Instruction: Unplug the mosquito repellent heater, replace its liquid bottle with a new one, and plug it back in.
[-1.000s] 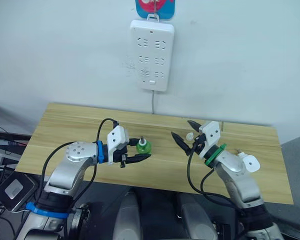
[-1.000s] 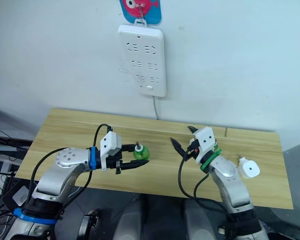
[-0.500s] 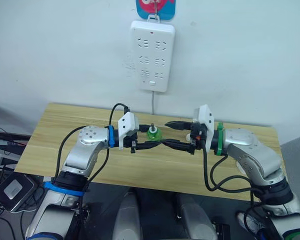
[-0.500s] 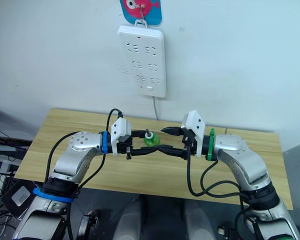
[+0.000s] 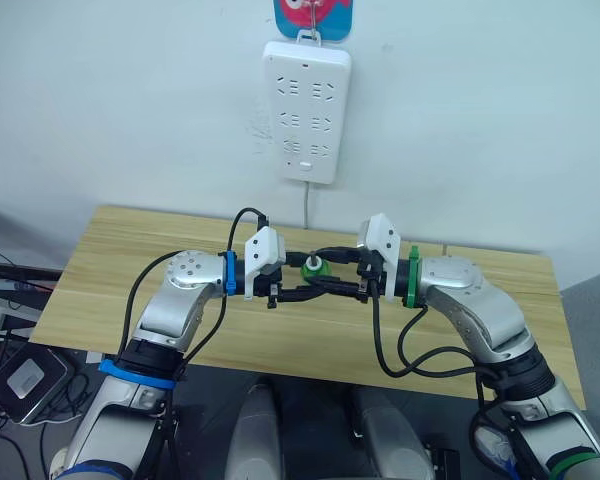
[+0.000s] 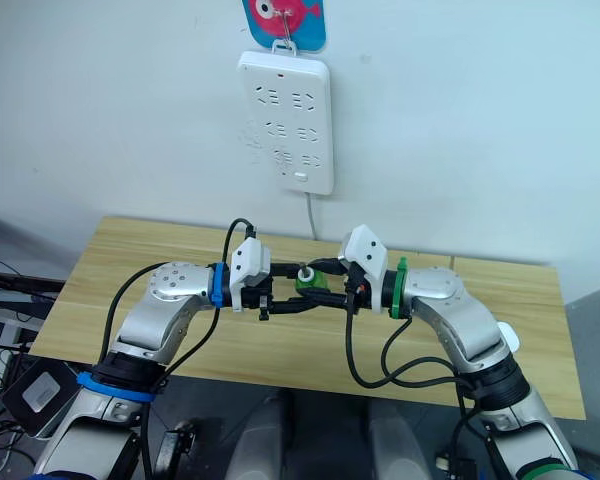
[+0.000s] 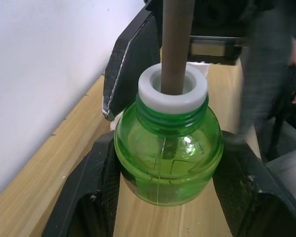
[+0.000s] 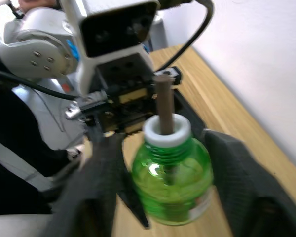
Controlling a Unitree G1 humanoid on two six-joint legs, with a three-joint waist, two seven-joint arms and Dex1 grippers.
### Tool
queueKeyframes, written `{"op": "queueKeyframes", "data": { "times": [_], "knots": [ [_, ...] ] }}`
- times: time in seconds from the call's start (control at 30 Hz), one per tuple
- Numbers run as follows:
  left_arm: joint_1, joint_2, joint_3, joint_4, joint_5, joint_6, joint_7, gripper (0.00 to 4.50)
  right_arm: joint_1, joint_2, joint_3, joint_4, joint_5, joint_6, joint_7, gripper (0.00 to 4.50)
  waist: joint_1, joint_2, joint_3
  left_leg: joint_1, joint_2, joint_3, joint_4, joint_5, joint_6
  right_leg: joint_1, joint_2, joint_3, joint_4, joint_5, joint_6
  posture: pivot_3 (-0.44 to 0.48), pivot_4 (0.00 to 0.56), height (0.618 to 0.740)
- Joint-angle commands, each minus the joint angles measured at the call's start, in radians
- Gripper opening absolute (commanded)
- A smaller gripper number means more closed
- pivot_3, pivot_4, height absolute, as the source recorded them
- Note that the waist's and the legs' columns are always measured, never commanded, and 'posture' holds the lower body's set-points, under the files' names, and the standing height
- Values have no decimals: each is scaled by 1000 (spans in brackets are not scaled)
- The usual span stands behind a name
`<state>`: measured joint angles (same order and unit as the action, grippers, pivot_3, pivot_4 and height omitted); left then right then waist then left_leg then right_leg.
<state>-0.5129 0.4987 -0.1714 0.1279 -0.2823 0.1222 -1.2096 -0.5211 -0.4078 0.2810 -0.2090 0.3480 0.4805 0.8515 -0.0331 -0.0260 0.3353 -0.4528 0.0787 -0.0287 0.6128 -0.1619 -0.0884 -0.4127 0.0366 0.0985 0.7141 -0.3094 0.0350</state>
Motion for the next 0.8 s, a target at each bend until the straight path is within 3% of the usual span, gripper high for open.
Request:
{"op": "queueKeyframes", "data": {
  "times": [0.03,0.07,0.23,0.37,0.47,0.63,0.8],
  "knots": [
    [-10,-13,3,-26,-12,-8,1,2250,-3,6,9,6,-29,-51,13,1095,0,0,0,0,0,0,0,0,0,0,0,0,0,0,0,-19,252,740],
    [-10,-15,6,-28,-15,-2,4,2250,-3,7,7,9,-31,-55,14,834,0,0,0,0,0,-1,0,0,0,0,0,-1,0,0,0,-19,252,740],
    [-7,-22,12,-42,-32,28,2,2250,7,17,-23,-7,2,-39,13,829,0,0,0,0,0,-1,1,0,0,1,0,-1,1,0,0,-17,251,740],
    [10,-30,44,-89,-96,108,12,3559,18,37,-107,-44,99,91,-35,829,0,0,0,0,0,-2,1,1,-1,1,0,-2,2,0,0,-17,253,740],
    [22,-75,76,-138,-130,146,94,4477,8,81,-259,-50,228,240,-159,829,1,0,0,0,0,-3,2,1,-2,2,0,-2,2,0,0,-20,258,740],
    [35,-184,108,-224,-158,158,243,4500,-17,198,-544,-68,582,511,-442,829,1,0,-1,0,0,-4,3,2,-3,3,0,-3,3,1,0,-28,260,740],
    [36,-279,87,-249,-104,83,362,4500,15,269,-671,-63,949,617,-704,829,0,-1,-2,0,-1,-4,3,2,-3,4,-1,-3,3,1,1,-28,259,740]
  ]
}}
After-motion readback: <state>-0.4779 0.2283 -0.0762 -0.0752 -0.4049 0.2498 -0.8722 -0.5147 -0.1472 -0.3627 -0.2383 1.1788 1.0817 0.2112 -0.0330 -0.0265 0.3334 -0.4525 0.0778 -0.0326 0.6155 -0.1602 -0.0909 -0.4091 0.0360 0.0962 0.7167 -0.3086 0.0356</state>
